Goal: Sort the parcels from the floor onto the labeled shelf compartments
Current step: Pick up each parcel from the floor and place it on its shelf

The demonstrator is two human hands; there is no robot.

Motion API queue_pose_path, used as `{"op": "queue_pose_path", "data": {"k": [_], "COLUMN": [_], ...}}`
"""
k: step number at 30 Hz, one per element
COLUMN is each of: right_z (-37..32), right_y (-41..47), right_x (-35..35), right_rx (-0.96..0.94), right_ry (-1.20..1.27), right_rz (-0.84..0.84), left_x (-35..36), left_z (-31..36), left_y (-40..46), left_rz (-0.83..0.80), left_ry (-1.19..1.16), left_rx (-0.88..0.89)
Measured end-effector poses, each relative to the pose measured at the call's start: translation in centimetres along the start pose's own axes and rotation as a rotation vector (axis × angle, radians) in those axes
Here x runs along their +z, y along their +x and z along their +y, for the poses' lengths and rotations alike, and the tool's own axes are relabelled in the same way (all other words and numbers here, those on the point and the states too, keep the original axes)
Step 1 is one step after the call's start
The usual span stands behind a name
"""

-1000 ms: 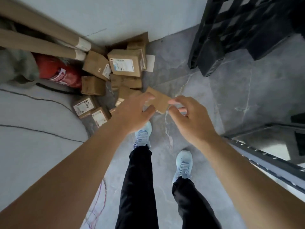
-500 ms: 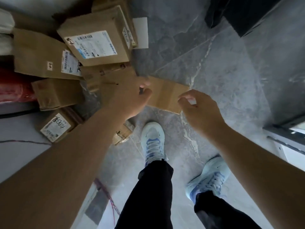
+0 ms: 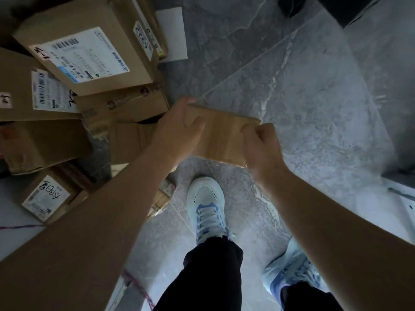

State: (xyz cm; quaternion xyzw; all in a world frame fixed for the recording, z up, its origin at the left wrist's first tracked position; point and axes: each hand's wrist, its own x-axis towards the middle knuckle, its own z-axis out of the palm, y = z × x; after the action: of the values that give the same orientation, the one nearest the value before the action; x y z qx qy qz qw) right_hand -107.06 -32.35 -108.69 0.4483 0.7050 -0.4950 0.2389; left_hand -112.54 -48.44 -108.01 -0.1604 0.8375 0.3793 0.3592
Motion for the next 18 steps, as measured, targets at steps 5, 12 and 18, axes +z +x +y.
{"op": "queue_pose_path", "data": {"k": [5,12,18], "right_z": [-1.5,-4.6,-8.5], "right_y": [-5.1,-11.8,-18.2], "right_x": [-2.8,-9.7,-13.2], "right_rx": [-0.015,0.002,-0.053], "right_ry": [0.16,0.084,0.12], "right_rz": [0.041,0.025,0.047], "left_x": [-0.7,-2.7,-5.1], "left_z": [1.7,6.8,12.0], "left_y": [-4.3,-13.0,-20.5], "left_rz": [0.116,0.188,0.342], "left_ry": [-0.164,-0.199,-0.478], "left_rx": [-0.025,-0.086,-0.07]}}
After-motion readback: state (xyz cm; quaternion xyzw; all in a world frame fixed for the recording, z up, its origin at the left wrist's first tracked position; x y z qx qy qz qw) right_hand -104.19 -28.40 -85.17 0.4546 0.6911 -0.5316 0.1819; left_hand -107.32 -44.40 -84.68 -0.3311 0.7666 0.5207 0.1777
